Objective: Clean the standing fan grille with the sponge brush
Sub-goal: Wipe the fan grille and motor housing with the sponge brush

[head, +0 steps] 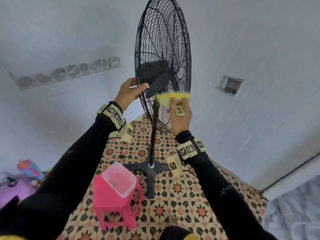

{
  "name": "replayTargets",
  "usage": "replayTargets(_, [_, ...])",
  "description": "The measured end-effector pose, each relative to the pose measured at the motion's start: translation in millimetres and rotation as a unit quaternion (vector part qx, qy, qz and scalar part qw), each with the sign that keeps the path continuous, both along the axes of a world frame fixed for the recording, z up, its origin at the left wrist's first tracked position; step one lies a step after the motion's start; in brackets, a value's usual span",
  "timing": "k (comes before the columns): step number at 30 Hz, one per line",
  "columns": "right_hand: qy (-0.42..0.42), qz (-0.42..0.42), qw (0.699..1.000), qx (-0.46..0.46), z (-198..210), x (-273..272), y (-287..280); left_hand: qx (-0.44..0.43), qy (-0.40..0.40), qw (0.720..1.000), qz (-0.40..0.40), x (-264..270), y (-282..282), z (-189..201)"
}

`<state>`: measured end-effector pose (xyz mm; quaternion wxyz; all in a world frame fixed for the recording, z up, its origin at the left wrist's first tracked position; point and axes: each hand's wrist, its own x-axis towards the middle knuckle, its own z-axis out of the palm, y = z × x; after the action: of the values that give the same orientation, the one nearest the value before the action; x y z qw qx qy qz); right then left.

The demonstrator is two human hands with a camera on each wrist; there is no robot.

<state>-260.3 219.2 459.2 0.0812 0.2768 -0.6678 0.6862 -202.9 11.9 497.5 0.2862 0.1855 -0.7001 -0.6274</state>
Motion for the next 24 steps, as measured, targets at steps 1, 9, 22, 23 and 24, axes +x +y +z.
replayTargets(1, [-0.011, 0.000, 1.000, -0.004, -0.5, -3.0, 0.6, 0.001, 0.001, 1.000, 0.001, -0.2, 0.8, 0.0])
replayTargets(9, [0.003, 0.072, 0.997, 0.022, -8.9, -1.7, -3.3, 0.002, -0.013, 1.000, 0.005, 1.2, 1.3, 0.2])
replayTargets(22, [-0.090, -0.003, 0.996, -0.024, 5.5, -22.1, 3.3, 0.003, -0.039, 0.999, -0.005, -1.3, 4.9, 4.5])
replayTargets(23, [-0.092, 0.031, 0.995, -0.026, 8.8, -21.4, 4.6, 0.002, -0.039, 0.999, -0.004, -2.3, 4.8, 3.9])
replayTargets(24, [-0.077, 0.087, 0.993, -0.010, 11.2, -12.9, 5.3, 0.000, -0.036, 0.999, -0.002, -3.3, 4.8, 3.0])
